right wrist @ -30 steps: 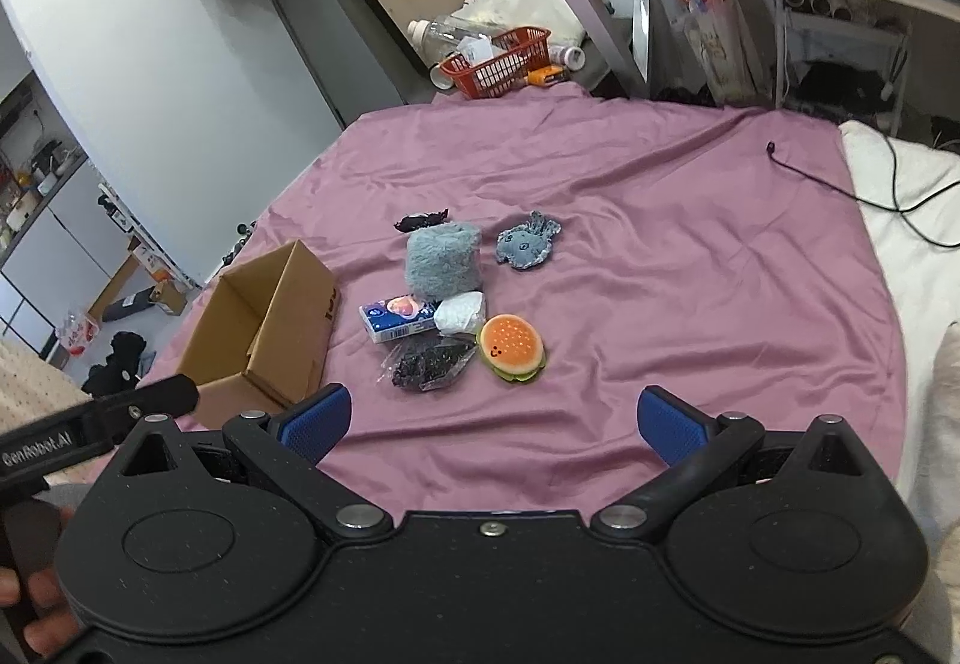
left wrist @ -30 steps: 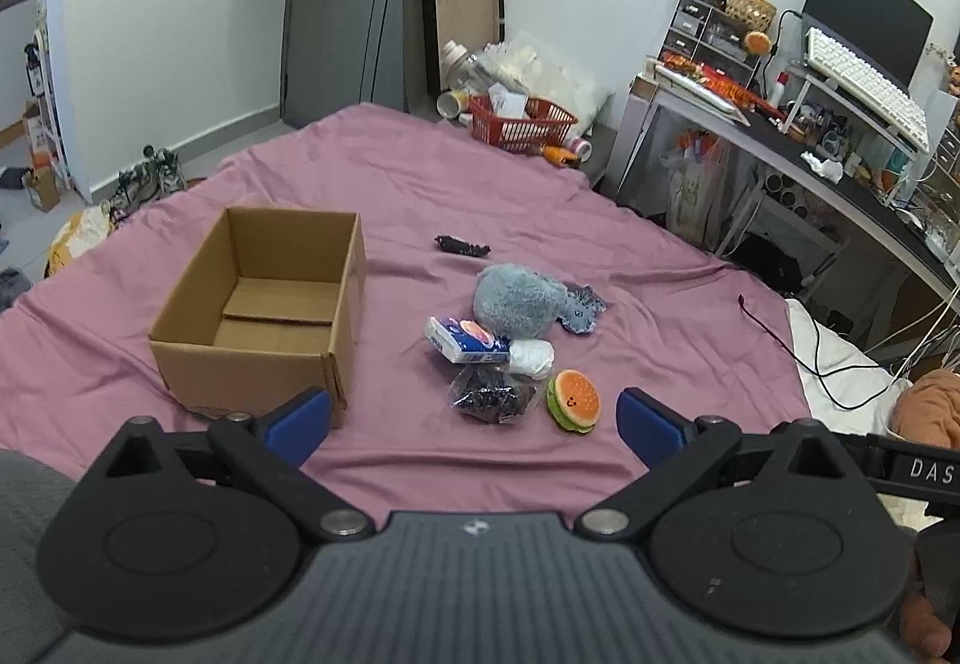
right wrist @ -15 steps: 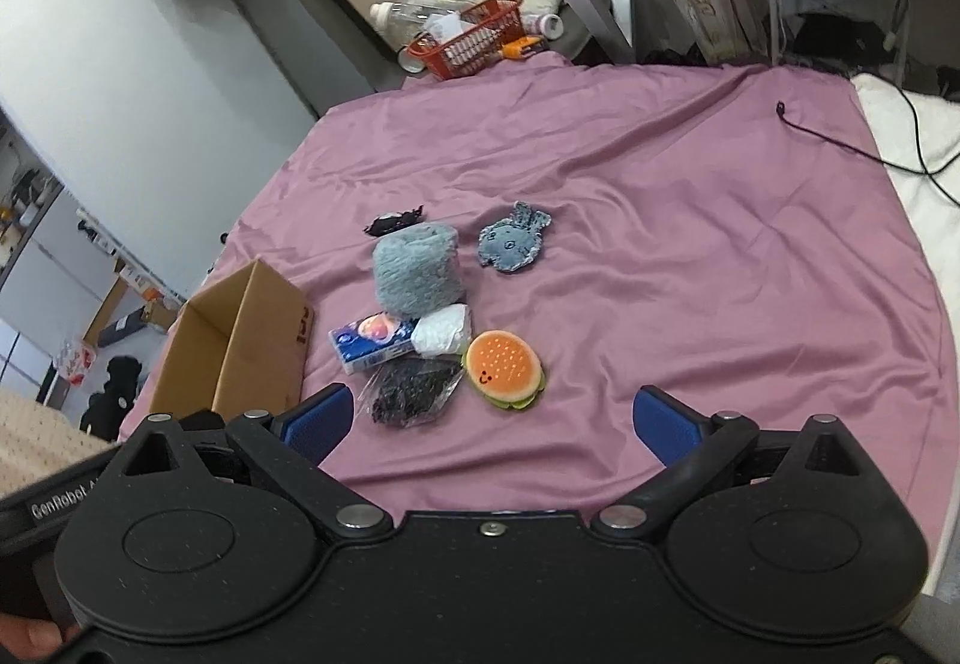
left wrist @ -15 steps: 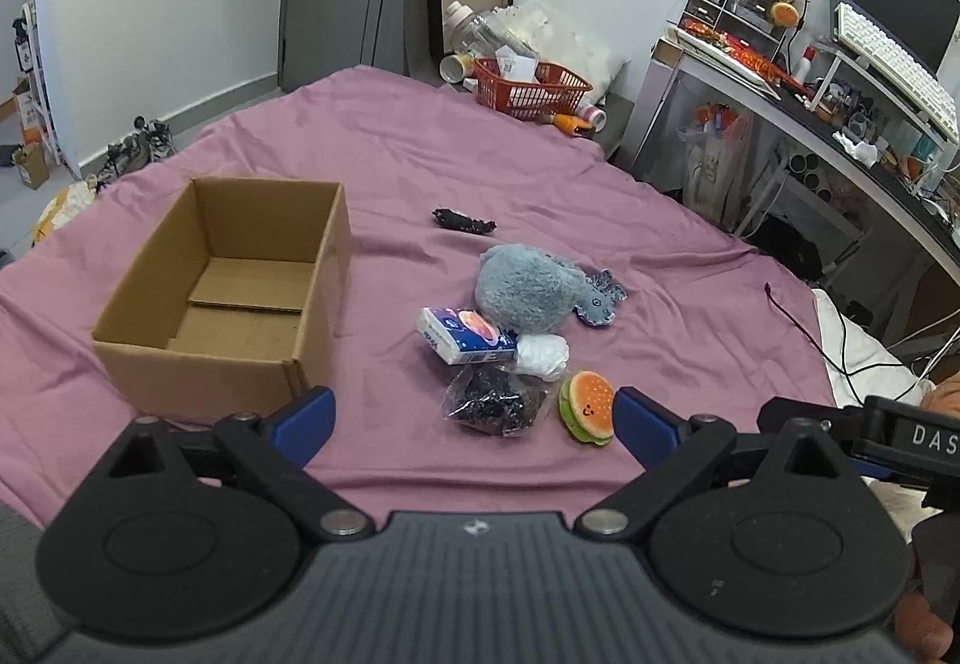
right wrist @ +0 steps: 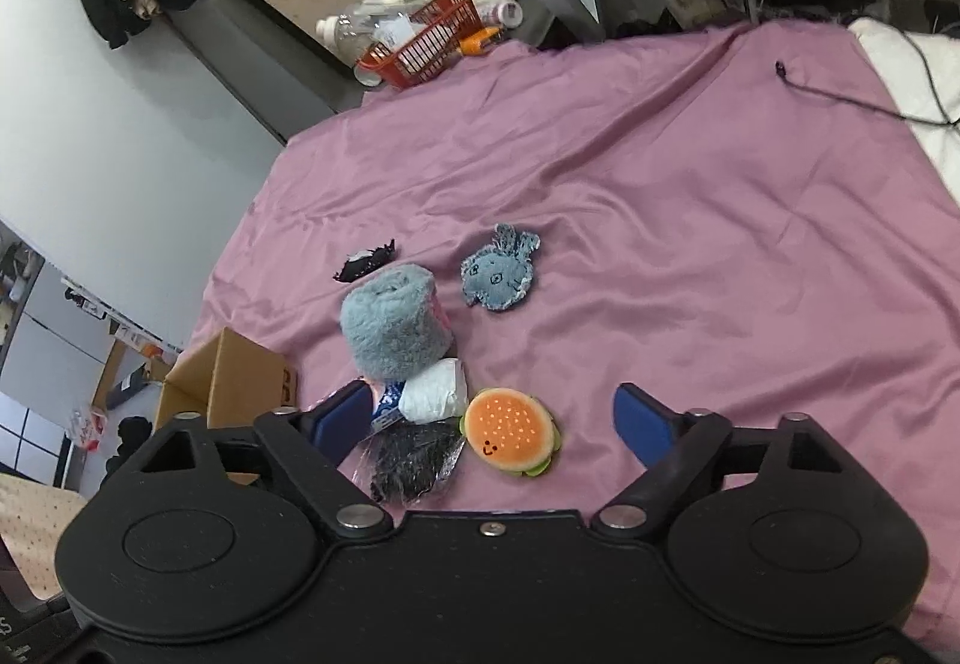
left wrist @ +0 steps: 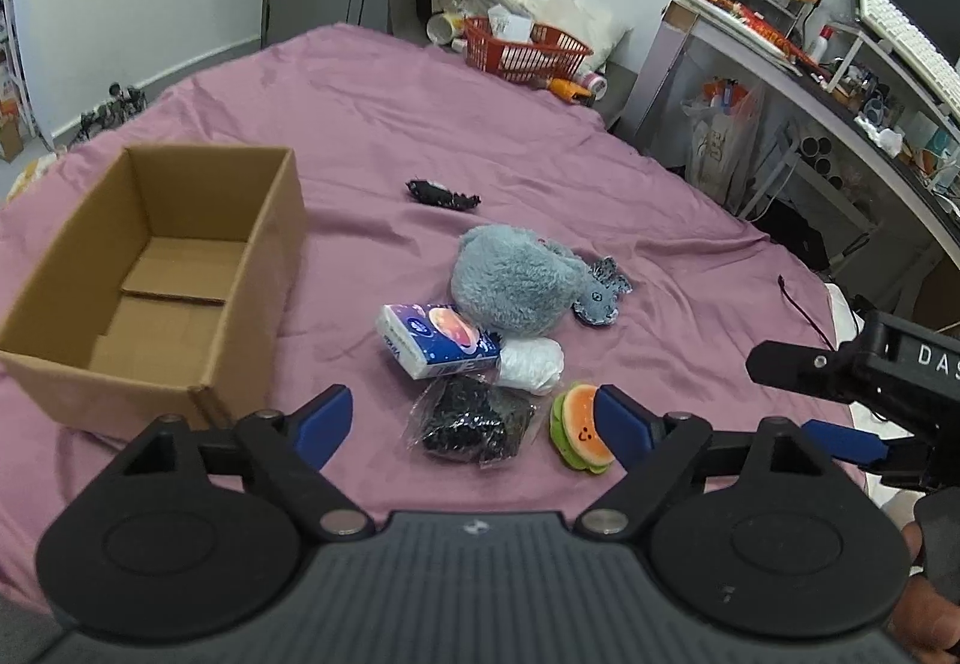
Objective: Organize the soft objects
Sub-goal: 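Grasp the black bag with the left tool while the right tool grasps the burger plush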
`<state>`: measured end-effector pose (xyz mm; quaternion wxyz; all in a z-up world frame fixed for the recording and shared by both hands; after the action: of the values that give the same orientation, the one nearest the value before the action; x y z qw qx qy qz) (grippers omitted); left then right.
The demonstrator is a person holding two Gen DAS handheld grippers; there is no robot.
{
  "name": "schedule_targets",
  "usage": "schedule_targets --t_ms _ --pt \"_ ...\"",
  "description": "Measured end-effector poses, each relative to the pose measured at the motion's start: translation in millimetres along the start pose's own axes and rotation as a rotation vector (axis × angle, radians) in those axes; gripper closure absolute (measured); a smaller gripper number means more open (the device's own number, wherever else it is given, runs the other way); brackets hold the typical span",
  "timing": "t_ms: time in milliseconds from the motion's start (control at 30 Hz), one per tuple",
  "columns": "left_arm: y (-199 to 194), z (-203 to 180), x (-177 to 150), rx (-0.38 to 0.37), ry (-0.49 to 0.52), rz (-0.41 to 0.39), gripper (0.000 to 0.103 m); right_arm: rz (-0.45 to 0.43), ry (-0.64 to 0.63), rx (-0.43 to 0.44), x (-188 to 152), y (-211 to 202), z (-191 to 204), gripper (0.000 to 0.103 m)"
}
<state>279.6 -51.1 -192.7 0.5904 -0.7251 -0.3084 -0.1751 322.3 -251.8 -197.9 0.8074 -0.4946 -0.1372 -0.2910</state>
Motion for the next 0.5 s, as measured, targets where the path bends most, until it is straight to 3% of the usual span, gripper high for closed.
schedule_targets --t_ms 167,500 --pt "31 4 -2 -0.005 0.003 0.031 0.020 0.082 0.049 -0.013 -14 35 -12 0.031" --pt "91 22 -17 0.001 -0.027 0.138 0.032 0.191 -0.001 -0.076 -30 83 -17 0.031"
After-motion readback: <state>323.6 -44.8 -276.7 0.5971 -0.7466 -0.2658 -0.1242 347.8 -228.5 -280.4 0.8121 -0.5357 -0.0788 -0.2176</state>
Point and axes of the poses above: each gripper's, at about its wrist camera, not at the fingertips, and y roughly the way its jaws point, z to its left, x to its top, the point moved 8 cm from there along y, roughly the way its jaws point, and after that the axes turned 1 degree about -z, right-handed, at the moved point
